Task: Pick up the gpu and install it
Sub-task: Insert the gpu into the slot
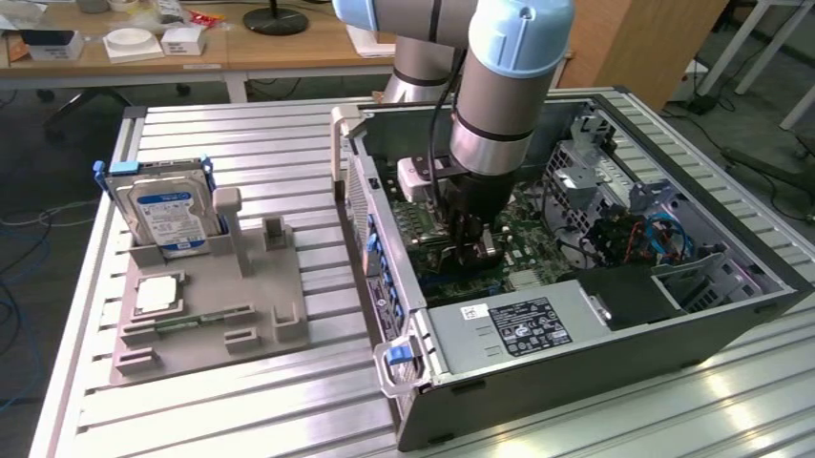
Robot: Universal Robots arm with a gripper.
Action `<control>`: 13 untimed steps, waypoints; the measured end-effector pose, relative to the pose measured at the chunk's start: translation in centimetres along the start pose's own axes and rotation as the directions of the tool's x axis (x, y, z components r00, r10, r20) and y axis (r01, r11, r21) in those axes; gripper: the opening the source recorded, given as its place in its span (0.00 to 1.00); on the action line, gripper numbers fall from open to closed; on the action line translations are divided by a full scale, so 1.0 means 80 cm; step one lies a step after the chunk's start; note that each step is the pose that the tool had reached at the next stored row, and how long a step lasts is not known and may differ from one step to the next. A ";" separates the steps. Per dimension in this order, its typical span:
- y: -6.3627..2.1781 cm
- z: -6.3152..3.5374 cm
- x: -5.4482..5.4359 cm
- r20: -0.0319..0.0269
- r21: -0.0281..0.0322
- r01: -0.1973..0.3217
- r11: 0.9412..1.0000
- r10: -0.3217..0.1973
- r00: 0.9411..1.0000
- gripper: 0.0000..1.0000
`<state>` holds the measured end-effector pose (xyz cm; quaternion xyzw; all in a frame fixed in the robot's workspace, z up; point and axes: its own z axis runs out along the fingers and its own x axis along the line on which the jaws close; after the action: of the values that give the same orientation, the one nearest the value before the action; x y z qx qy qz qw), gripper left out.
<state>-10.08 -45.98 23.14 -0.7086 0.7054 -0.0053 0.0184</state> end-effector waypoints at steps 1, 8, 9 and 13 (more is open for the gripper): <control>0.001 0.002 0.000 0.000 0.001 0.000 1.000 0.000 1.000 0.27; 0.002 0.005 0.000 0.000 0.000 0.000 1.000 0.000 1.000 0.27; 0.002 0.005 0.000 0.000 0.000 0.000 1.000 0.000 1.000 0.27; 0.002 0.005 0.000 0.000 0.000 0.000 1.000 0.000 1.000 0.27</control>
<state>-10.22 -45.98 22.73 -0.7086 0.7053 -0.0055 0.0185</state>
